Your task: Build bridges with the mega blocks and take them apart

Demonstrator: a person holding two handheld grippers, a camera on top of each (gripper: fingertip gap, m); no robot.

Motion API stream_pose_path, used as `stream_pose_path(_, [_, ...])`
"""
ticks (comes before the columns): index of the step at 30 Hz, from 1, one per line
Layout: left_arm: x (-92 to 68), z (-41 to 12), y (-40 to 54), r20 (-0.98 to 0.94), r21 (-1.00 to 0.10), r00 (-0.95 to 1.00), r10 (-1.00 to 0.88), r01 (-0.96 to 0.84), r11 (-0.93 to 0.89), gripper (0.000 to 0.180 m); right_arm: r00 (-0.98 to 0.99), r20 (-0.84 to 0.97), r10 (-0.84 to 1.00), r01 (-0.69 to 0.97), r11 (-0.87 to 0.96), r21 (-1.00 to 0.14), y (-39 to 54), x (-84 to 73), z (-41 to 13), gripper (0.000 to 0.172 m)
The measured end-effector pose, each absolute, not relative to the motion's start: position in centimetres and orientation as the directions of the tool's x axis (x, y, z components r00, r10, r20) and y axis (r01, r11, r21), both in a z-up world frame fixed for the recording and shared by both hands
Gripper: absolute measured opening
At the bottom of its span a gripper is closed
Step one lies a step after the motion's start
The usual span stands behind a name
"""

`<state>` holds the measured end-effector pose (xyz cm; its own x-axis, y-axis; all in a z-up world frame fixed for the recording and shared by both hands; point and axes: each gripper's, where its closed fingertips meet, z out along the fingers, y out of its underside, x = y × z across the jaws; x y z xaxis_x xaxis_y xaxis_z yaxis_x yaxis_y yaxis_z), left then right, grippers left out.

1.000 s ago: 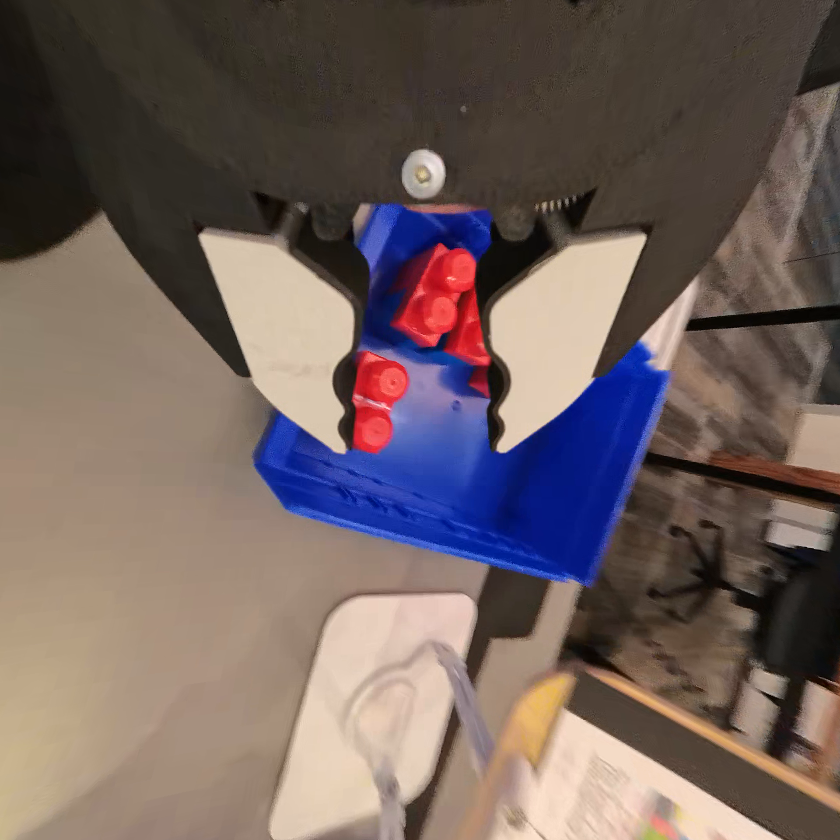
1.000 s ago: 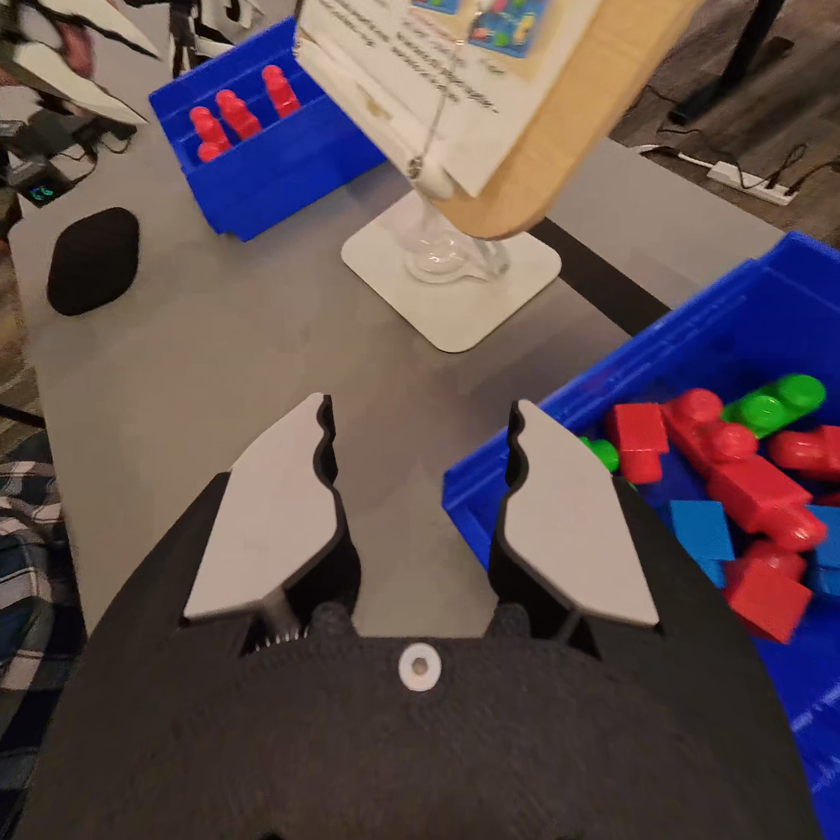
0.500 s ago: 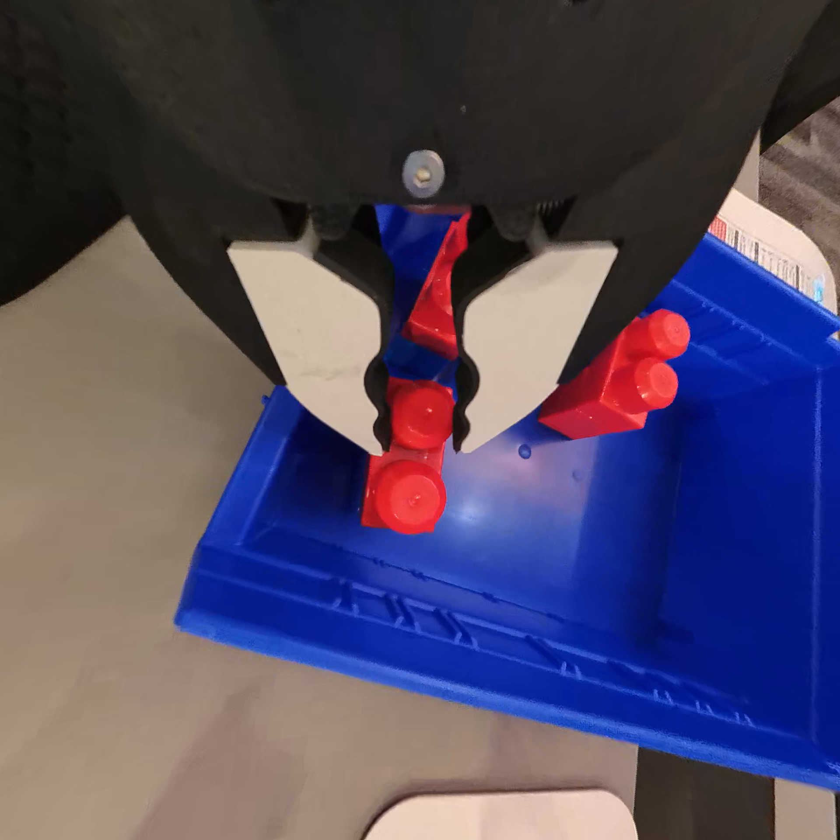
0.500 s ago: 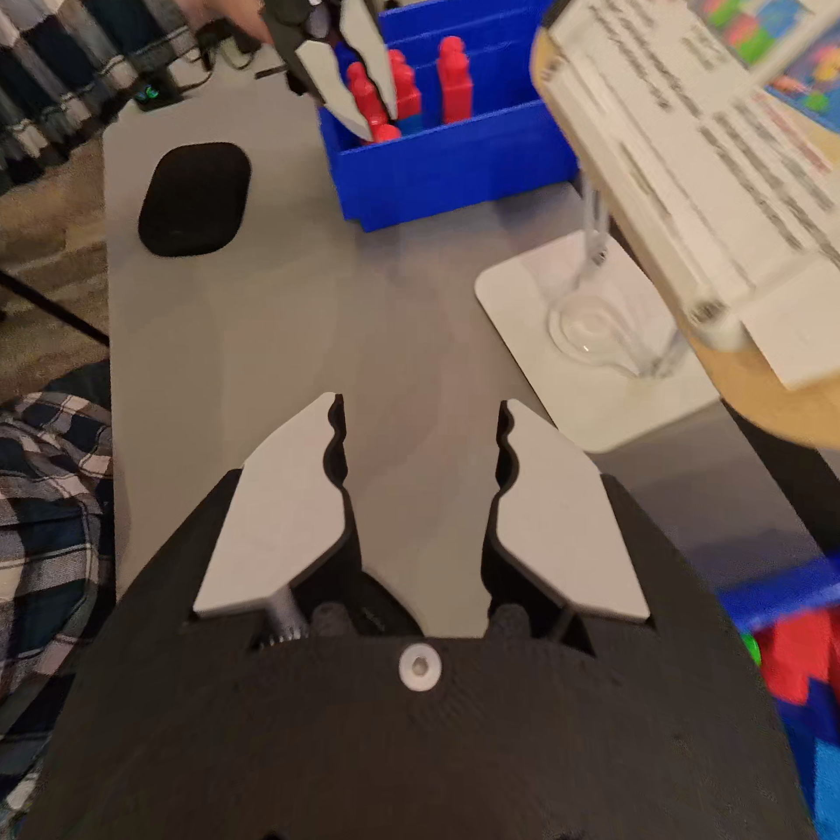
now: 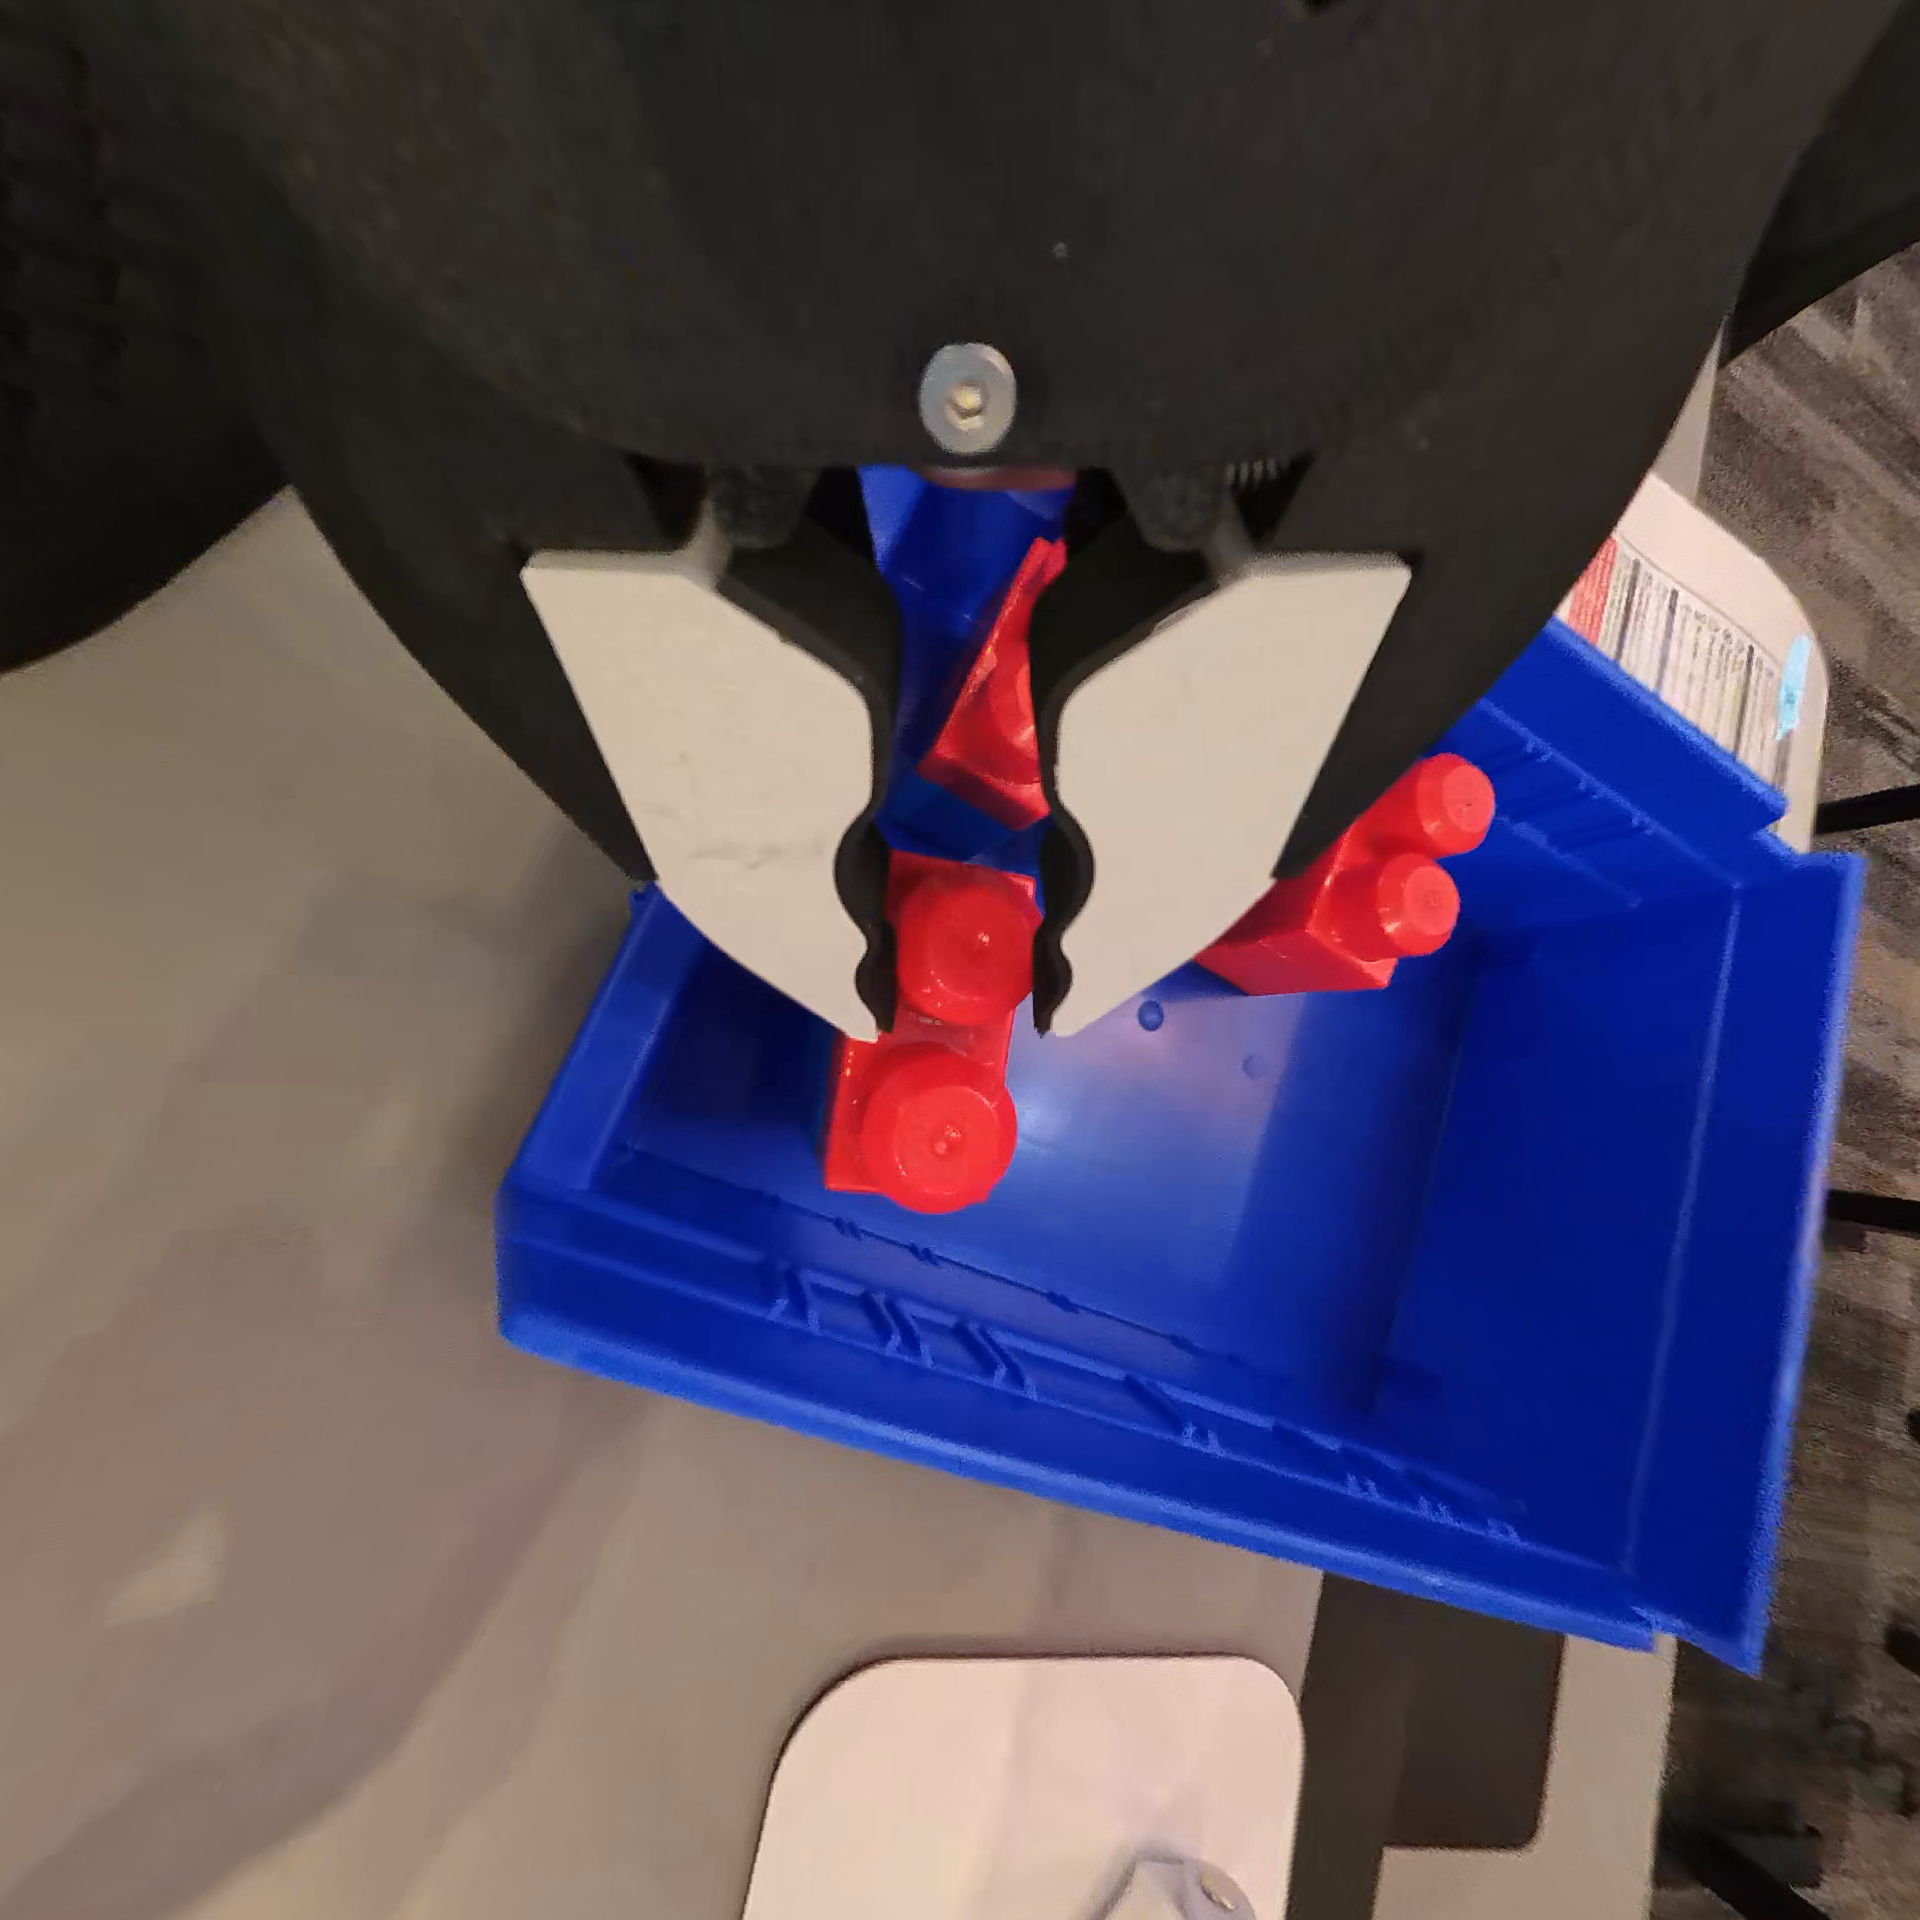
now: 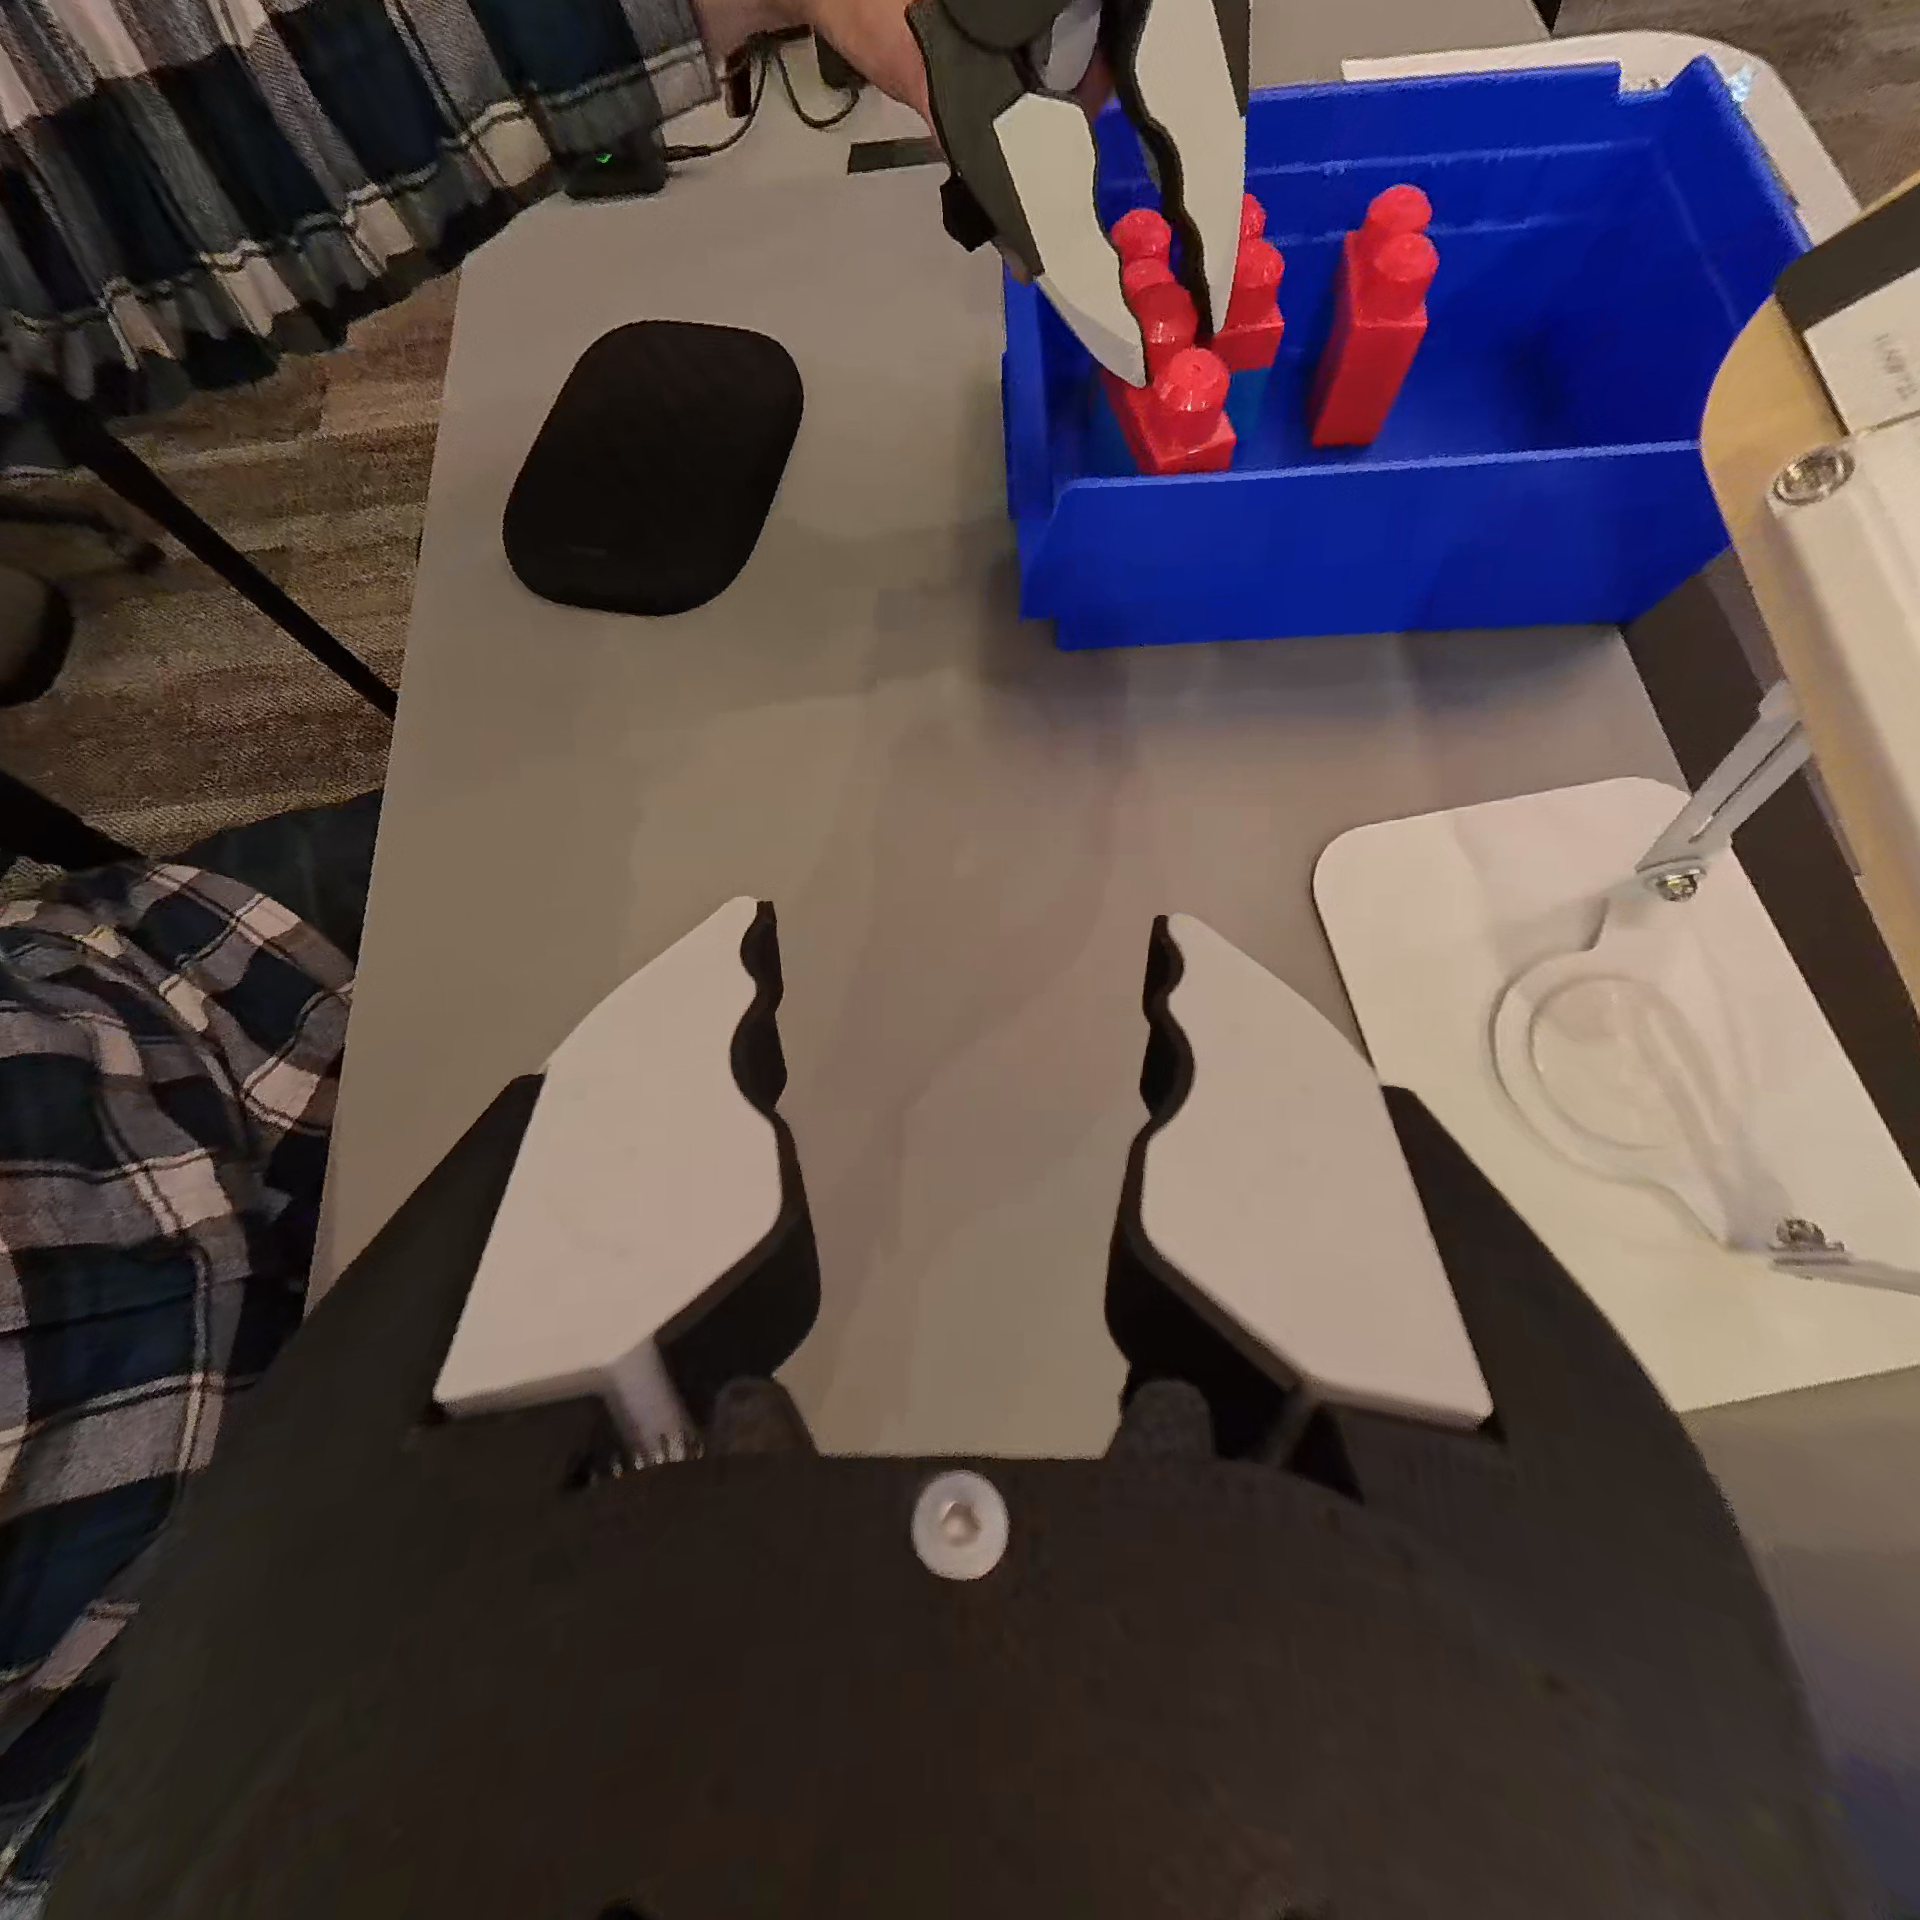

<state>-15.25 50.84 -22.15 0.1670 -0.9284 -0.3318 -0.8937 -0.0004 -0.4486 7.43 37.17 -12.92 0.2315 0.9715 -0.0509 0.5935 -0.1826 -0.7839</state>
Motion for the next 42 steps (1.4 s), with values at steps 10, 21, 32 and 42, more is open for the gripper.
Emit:
stream_pose_path(10, [-9.6,-14.1,46.7,-0.352,-0.533,0.083,-0.932,-0.837,0.127,0.0,0.188,-0.07,0.98,0.584,-0.169,-0.794,40.8,-1.2,-14.3,0.071])
stream_pose_path(21, [-16.1,-21.2,43.3,-0.189,-0.585,0.321,-0.928,-0.796,-0.157,0.031,0.119,-0.171,0.978,0.621,-0.208,-0.755,35.5,-0.2,-17.2,0.065])
stream_pose_path(32, [-18.2,-26.9,39.0,-0.077,-0.48,0.165,-0.983,-0.87,-0.108,0.039,0.114,-0.208,0.972,0.614,-0.233,-0.754,34.6,0.6,-18.2,0.063])
stream_pose_path(42, [-11.4,-23.4,37.8,-0.054,-0.581,0.111,-0.992,-0.812,-0.059,0.036,0.081,-0.117,0.99,0.645,-0.142,-0.751,33.7,-2.2,-19.0,0.06])
